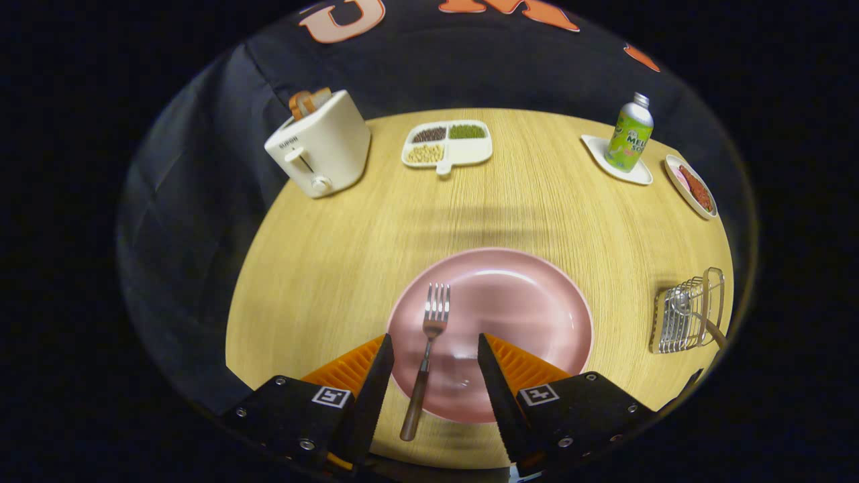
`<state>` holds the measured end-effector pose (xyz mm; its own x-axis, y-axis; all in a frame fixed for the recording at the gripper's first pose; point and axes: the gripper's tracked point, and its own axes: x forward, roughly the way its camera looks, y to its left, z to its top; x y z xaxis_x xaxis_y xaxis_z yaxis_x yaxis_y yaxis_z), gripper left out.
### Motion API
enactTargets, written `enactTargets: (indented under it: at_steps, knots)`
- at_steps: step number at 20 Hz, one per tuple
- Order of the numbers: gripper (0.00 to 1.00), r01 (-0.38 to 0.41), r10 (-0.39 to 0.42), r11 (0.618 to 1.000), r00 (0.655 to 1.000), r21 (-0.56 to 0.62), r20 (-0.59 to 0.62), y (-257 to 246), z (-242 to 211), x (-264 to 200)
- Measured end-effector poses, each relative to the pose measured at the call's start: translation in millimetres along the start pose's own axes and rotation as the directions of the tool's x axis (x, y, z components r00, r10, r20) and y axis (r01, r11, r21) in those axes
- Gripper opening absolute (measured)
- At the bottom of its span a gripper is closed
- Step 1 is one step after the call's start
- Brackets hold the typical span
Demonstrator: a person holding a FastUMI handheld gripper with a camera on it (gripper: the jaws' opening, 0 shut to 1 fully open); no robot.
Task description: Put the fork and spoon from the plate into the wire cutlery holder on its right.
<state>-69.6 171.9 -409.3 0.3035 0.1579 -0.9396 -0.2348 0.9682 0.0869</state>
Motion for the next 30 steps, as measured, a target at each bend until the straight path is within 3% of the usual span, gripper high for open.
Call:
enactTargets:
  at_steps: [8,11,14,16,21,30]
  knots:
    - [0.43,0.028,-0.029,1.000,0.974,-0.009,-0.225,1,-39,27]
    - [0.34,0.038,-0.040,0.999,0.964,-0.010,-0.263,-1,-47,31]
    - [0.17,0.052,-0.049,0.999,0.959,0.004,-0.280,-3,-49,34]
    - [0.10,0.048,-0.051,0.999,0.961,-0.015,-0.273,-4,-48,34]
    - [0.05,0.061,-0.069,0.997,0.977,-0.050,-0.202,-18,-39,25]
    - [0.05,0.127,-0.123,0.991,0.987,0.031,-0.101,-85,-25,-38]
